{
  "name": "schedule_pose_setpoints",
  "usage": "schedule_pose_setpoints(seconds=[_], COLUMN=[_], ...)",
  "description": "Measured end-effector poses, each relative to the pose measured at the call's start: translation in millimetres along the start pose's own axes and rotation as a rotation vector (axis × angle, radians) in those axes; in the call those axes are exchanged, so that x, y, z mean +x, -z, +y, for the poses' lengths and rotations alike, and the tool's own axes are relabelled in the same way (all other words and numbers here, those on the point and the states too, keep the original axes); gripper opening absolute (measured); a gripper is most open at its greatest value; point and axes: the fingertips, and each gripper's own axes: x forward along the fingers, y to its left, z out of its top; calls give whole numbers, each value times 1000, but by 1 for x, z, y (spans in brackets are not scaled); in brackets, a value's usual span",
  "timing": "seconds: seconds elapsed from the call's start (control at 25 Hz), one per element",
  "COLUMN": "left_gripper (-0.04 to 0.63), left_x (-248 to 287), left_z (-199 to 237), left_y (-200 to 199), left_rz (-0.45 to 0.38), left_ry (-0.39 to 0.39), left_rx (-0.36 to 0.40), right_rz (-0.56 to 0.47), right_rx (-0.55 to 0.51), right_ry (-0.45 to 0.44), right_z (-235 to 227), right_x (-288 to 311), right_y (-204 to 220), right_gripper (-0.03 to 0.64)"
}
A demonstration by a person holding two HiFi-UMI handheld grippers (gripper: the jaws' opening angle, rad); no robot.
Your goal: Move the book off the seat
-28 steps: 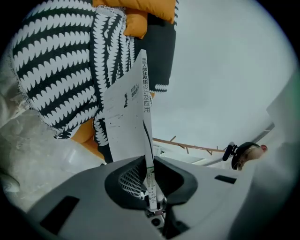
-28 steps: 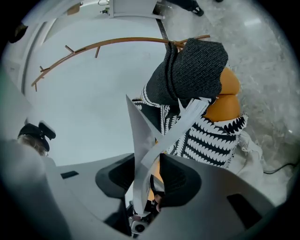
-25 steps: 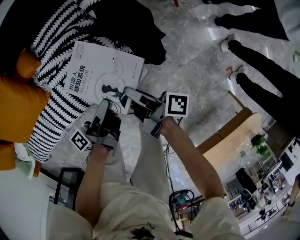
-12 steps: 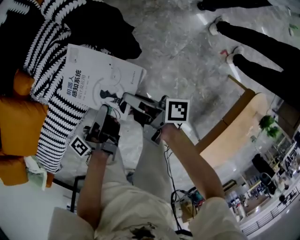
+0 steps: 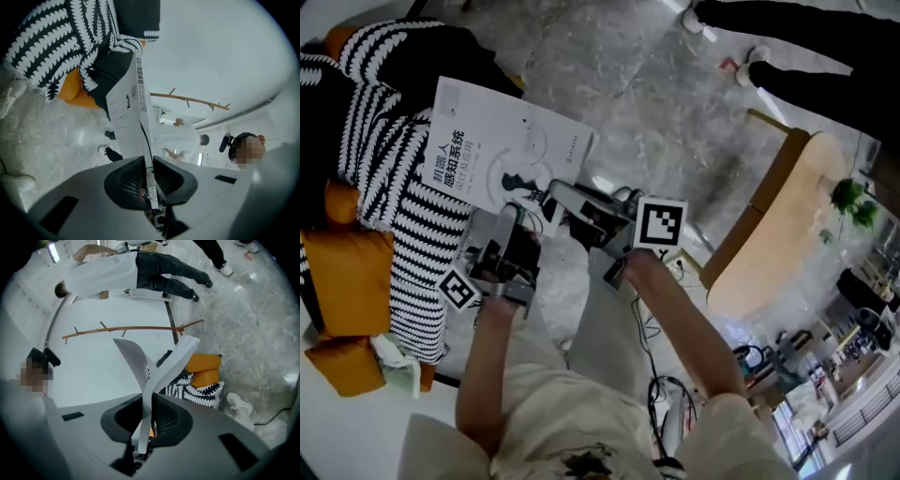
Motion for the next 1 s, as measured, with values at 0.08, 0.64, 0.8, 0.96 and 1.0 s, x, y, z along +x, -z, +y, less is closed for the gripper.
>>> schedule_pose_setpoints(seconds=[0.08, 0.64, 0.8, 0.96, 1.0], left_gripper=[54, 54, 54, 54, 54], left_x=[-1, -3, -1, -2, -2], left_z=[1, 0, 1, -3, -3], left_y=[0, -1, -3, 4, 5], left_rz=[-2, -73, -49, 27, 41], left_ry=[1, 22, 25, 13, 11], left_rx=[-2, 14, 21, -1, -3], right_rz=[-1, 76, 48, -38, -50], right_rx=[6, -5, 0, 3, -3], right_ry=[-4, -20, -25, -31, -32], right_z=[0, 0, -4, -1, -1], right_x=[0, 5, 4, -8, -10], right_y=[1, 0, 1, 7, 8], right_gripper=[49, 49, 49, 49, 49])
